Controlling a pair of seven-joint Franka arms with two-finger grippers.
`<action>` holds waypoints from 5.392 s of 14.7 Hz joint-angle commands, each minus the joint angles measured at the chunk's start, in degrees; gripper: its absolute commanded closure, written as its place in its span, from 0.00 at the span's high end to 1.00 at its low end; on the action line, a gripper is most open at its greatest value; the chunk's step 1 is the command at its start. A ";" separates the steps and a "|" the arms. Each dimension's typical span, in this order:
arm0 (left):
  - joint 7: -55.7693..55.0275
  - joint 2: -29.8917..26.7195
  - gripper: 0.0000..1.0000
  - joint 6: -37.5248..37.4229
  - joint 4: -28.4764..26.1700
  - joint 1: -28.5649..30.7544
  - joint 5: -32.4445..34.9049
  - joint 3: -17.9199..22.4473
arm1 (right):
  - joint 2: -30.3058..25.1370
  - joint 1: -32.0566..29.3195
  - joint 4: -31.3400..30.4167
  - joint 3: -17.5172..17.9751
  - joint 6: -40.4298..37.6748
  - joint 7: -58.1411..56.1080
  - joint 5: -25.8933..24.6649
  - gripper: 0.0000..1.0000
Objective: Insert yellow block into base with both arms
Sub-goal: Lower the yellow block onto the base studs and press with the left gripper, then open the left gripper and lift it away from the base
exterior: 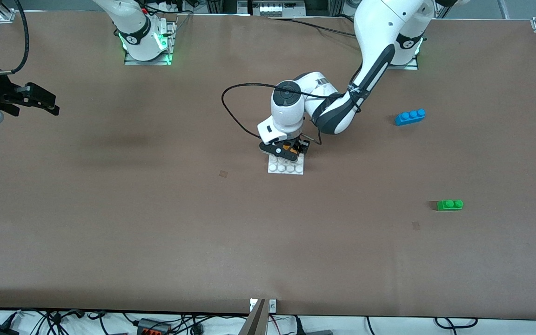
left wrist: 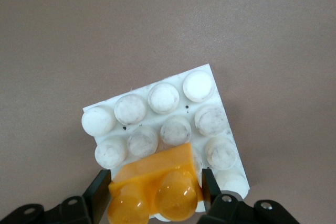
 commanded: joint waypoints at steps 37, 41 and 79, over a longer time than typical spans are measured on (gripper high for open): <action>-9.43 -2.09 0.44 4.78 -5.79 3.75 3.45 -4.17 | -0.08 -0.15 0.26 -0.25 -0.61 0.98 -0.24 1.00; -9.43 -2.71 0.44 4.68 -7.11 4.55 5.74 -4.71 | -0.08 -0.06 0.26 -0.25 -0.61 0.98 -0.16 1.00; 6.81 -9.90 1.00 -14.12 8.18 25.89 -10.34 -7.10 | -0.08 -0.06 0.17 -0.34 -0.78 0.98 -0.16 1.00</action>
